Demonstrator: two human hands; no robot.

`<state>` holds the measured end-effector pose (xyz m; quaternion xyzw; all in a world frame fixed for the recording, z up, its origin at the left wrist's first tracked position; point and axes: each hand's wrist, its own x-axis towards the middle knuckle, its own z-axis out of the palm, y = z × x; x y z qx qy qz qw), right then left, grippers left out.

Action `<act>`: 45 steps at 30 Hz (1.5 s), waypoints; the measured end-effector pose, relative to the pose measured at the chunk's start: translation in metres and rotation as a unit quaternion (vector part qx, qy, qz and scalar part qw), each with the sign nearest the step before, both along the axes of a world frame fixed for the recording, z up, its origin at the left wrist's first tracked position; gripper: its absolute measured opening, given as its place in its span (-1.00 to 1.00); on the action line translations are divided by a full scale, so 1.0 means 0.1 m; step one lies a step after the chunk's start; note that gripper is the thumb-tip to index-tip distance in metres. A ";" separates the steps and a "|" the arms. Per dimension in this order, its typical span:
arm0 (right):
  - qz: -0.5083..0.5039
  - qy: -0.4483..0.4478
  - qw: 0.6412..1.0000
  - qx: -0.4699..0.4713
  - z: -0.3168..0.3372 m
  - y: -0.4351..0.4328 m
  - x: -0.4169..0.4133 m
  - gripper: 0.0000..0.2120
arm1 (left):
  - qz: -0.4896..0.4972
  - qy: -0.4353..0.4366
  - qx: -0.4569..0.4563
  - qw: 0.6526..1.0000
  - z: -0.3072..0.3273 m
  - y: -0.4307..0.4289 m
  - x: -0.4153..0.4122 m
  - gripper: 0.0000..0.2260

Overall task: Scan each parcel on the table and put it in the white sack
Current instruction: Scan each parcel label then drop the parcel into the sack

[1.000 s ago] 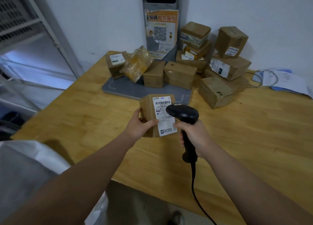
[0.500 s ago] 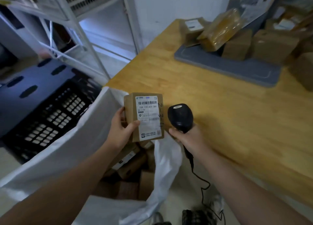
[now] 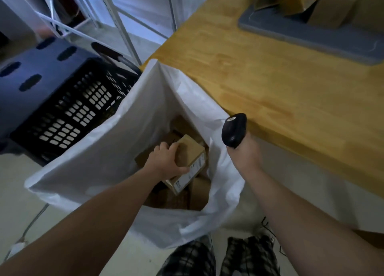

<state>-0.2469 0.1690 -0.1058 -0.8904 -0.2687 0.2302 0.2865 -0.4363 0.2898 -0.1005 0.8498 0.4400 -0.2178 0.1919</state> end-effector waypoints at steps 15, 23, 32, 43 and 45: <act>0.045 -0.092 0.994 -0.032 -0.35 -0.07 0.11 -0.67 | -0.013 -0.057 0.017 0.998 -0.73 0.12 0.51 -0.37; 0.000 -0.049 0.999 -0.010 0.12 -0.26 0.38 -0.74 | -0.034 -0.201 0.044 0.978 0.00 0.02 0.97 -0.49; -0.040 -0.025 0.998 0.051 0.81 -0.48 1.24 -0.74 | -0.069 -0.271 0.052 0.959 0.82 -0.16 1.91 -0.49; -0.110 -0.029 0.989 0.094 1.67 -0.84 3.01 -0.77 | -0.083 -0.317 0.079 0.942 1.51 -0.26 3.68 -0.50; -0.102 -0.062 0.990 0.072 1.82 -0.92 3.36 -0.76 | -0.081 -0.324 0.080 0.939 1.58 -0.27 4.00 -0.50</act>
